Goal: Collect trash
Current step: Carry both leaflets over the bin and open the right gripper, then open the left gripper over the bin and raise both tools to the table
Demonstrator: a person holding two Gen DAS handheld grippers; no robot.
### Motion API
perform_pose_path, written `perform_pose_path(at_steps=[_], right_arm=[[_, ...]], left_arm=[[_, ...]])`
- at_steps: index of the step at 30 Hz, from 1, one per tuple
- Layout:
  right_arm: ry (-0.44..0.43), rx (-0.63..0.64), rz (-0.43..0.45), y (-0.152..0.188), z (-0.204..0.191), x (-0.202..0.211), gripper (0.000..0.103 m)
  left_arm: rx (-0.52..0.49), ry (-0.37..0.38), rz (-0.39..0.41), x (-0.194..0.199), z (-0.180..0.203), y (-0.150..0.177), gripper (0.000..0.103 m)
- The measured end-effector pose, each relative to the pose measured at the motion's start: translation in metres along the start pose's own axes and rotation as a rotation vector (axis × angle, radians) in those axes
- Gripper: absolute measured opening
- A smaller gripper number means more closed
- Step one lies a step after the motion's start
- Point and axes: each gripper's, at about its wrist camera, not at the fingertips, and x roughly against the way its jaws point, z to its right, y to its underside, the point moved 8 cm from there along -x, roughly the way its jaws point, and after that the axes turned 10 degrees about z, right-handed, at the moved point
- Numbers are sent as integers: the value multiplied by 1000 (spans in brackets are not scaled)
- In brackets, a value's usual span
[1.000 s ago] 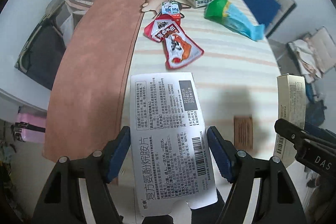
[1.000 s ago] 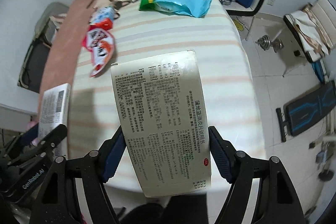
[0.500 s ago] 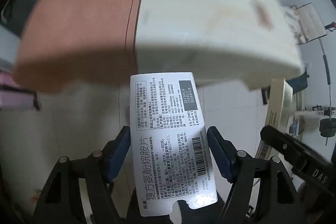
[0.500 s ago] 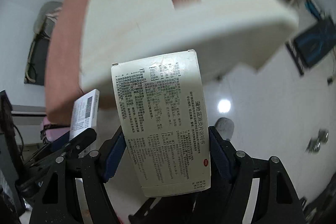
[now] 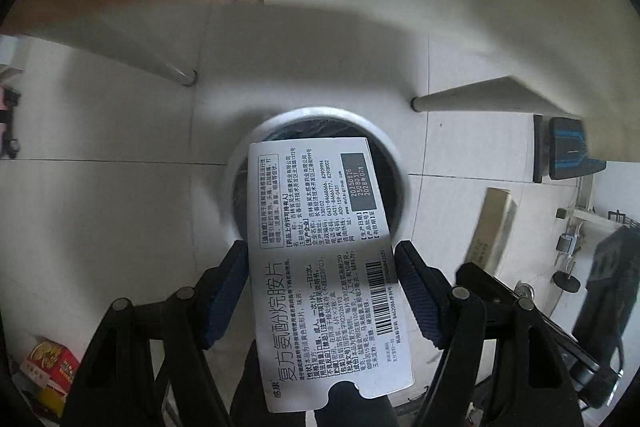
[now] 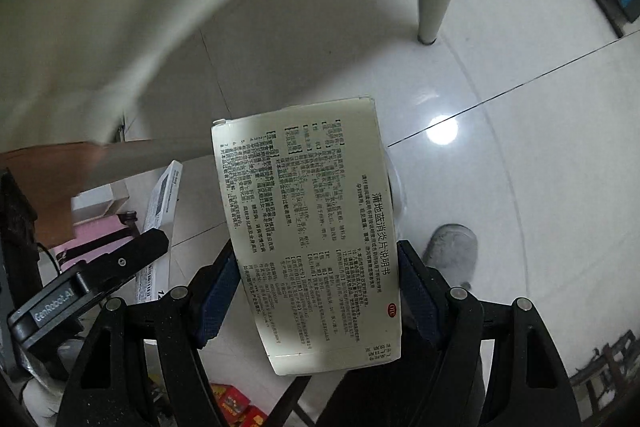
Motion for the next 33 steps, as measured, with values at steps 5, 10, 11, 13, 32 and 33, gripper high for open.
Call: perform_pose_path(at_steps=[5, 10, 11, 13, 32, 33], right_arm=[[-46, 29, -77, 5, 5, -58, 78], [-77, 31, -117, 18, 16, -76, 103], [-74, 34, -113, 20, 17, -77, 103], [-35, 61, -98, 22, 20, -73, 103], [230, 291, 41, 40, -8, 35, 103], [231, 293, 47, 42, -10, 46, 103]], left_arm=[[-5, -8, -49, -42, -15, 7, 77], [11, -56, -14, -41, -31, 17, 101], [9, -64, -9, -38, -32, 18, 103], [-15, -99, 32, -31, -35, 20, 103], [-93, -275, 208, 88, -41, 49, 103], [-89, -272, 209, 96, -39, 53, 103]])
